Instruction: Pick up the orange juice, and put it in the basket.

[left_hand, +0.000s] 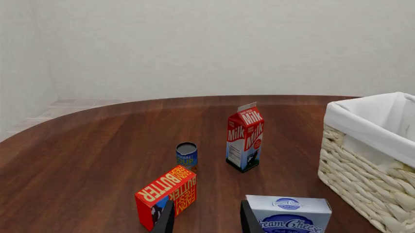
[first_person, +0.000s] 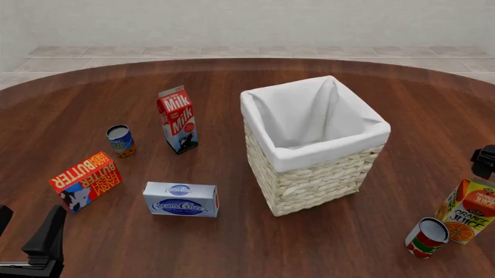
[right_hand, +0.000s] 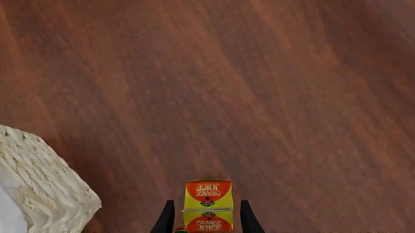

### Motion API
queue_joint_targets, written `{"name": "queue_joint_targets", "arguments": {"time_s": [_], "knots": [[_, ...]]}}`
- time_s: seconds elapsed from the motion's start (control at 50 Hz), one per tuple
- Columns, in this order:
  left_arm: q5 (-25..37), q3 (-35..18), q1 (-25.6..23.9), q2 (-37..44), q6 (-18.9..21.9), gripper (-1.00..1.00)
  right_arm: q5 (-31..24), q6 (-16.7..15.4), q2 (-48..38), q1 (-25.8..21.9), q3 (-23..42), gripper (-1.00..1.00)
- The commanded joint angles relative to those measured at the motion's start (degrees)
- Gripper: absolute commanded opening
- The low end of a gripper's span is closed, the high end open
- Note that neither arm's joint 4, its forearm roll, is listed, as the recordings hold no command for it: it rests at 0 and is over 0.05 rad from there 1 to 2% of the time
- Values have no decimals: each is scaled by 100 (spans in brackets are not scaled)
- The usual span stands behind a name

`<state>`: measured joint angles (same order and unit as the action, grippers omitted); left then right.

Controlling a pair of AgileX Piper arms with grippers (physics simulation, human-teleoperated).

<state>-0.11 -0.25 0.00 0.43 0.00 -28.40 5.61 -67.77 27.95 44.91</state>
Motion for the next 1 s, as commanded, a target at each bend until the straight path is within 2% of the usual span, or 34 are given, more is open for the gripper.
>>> {"name": "queue_joint_targets", "arguments": {"time_s": [0.02,0.4,1.0], "knots": [[0,0,0,0,0,100,66,41,-29,-27,-70,100],[0,0,0,0,0,100,197,103,-129,-69,-161,100],[0,0,0,0,0,100,286,30,-176,31,-307,100]]}}
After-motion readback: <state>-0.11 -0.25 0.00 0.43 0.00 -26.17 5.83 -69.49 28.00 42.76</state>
